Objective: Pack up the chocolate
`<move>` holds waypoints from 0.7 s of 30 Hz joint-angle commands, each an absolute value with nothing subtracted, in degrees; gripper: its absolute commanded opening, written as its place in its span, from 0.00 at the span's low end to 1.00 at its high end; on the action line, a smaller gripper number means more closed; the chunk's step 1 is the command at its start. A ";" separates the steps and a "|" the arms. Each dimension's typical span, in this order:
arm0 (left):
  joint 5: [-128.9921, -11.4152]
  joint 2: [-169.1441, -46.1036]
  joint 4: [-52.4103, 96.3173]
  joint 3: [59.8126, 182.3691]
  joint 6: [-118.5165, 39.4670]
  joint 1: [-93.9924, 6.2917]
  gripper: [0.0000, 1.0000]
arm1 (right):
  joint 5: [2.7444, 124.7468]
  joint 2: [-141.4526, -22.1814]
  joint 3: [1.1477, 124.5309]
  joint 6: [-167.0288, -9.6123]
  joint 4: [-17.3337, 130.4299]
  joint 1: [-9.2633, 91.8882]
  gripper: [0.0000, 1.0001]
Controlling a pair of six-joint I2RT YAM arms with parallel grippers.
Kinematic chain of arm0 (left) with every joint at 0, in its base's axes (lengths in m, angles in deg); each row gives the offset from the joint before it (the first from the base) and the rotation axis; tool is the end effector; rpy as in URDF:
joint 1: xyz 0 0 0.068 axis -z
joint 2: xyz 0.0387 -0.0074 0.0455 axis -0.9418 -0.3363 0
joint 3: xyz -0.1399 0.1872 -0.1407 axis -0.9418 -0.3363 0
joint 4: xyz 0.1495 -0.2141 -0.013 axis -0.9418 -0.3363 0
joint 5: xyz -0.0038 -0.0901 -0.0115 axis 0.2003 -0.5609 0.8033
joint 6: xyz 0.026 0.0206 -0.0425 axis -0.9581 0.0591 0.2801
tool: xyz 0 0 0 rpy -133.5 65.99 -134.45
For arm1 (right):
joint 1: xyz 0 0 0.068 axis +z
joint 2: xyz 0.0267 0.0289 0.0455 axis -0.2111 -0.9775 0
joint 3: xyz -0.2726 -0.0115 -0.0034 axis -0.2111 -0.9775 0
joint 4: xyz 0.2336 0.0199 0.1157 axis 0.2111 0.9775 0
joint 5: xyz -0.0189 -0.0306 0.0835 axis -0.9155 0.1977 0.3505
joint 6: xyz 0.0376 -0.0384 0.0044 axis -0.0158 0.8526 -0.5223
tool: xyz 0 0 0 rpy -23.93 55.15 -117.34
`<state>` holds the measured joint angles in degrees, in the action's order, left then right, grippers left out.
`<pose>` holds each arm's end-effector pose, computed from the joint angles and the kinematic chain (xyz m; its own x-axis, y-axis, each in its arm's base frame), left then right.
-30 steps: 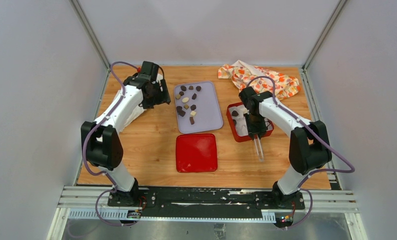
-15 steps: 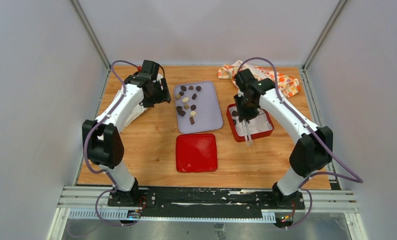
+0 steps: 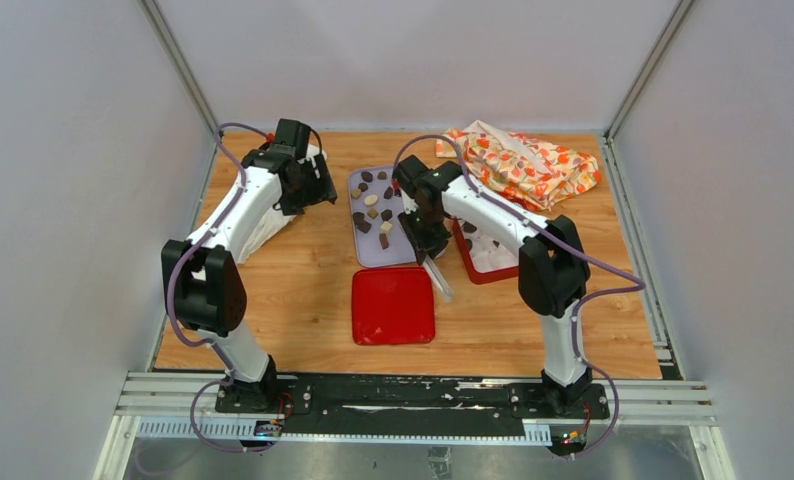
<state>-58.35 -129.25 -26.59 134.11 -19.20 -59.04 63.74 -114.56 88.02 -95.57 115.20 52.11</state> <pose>0.3555 -0.0687 0.2907 -0.7945 -0.3790 -0.4745 -0.3021 0.9245 -0.2326 0.3131 0.2681 0.2543 -0.8706 -0.4145 -0.2649 -0.4696 0.8607 0.1968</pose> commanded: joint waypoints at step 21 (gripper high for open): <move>-59.07 -126.82 -26.91 132.56 -20.95 -59.80 0.78 | 66.76 -123.03 95.11 -94.06 120.35 57.71 0.37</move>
